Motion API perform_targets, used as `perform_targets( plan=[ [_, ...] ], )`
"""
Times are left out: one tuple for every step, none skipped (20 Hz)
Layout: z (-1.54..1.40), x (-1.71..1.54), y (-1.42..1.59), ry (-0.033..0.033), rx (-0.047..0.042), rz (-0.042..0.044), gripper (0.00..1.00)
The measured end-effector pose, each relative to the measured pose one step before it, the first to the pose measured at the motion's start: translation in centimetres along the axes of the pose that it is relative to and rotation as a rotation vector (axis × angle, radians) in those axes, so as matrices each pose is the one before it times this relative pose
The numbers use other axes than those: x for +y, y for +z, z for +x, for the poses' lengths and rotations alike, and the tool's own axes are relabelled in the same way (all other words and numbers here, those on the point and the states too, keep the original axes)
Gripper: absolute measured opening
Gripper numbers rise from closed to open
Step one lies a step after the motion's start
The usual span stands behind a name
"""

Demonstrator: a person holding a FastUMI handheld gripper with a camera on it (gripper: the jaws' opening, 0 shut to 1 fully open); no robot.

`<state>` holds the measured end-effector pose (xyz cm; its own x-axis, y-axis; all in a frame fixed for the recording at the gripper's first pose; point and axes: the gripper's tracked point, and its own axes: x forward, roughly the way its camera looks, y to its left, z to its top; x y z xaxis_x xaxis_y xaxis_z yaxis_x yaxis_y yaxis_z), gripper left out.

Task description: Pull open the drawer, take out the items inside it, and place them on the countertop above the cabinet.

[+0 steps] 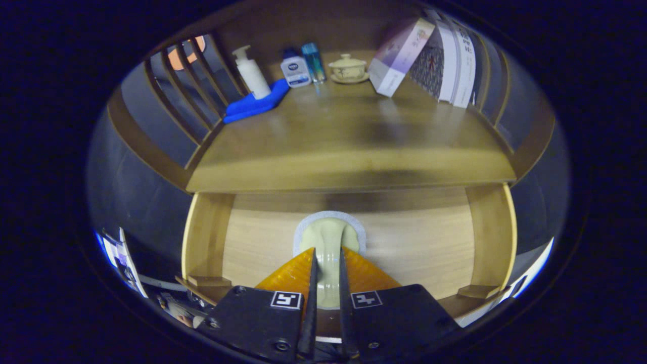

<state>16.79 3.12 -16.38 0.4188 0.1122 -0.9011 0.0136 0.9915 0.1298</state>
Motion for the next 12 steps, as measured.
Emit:
perform_targets(
  plan=[
    [-0.942, 0.259, 0.677, 0.00799, -0.01617, -0.00411, 0.23],
    [-0.831, 0.118, 0.896, 0.00443, -0.02049, -0.00122, 0.23],
    [-0.711, 0.111, 1.101, 0.00364, -0.01991, 0.00173, 0.23],
    [-0.461, 0.088, 1.018, 0.00697, -0.01508, 0.00909, 0.23],
    [-0.218, 0.078, 1.091, 0.00338, -0.0109, 0.01411, 0.23],
    [0.12, 0.119, 1.08, 0.00316, -0.00482, 0.01203, 0.23],
    [0.314, -0.121, 0.897, -0.00638, 0.00376, -0.00012, 0.22],
    [0.365, -0.353, 1.194, -0.01816, -0.00629, 0.003, 0.22],
    [0.655, -0.205, 1.322, -0.01164, -0.01203, -0.00803, 0.23],
    [0.769, -0.069, 0.84, -0.01191, -0.00806, -0.00293, 0.22],
    [0.864, -0.098, 0.631, -0.00686, 0.01066, 0.00081, 0.23],
    [0.902, 0.306, 0.254, 0.00678, 0.01236, 0.01155, 0.23]
  ],
)
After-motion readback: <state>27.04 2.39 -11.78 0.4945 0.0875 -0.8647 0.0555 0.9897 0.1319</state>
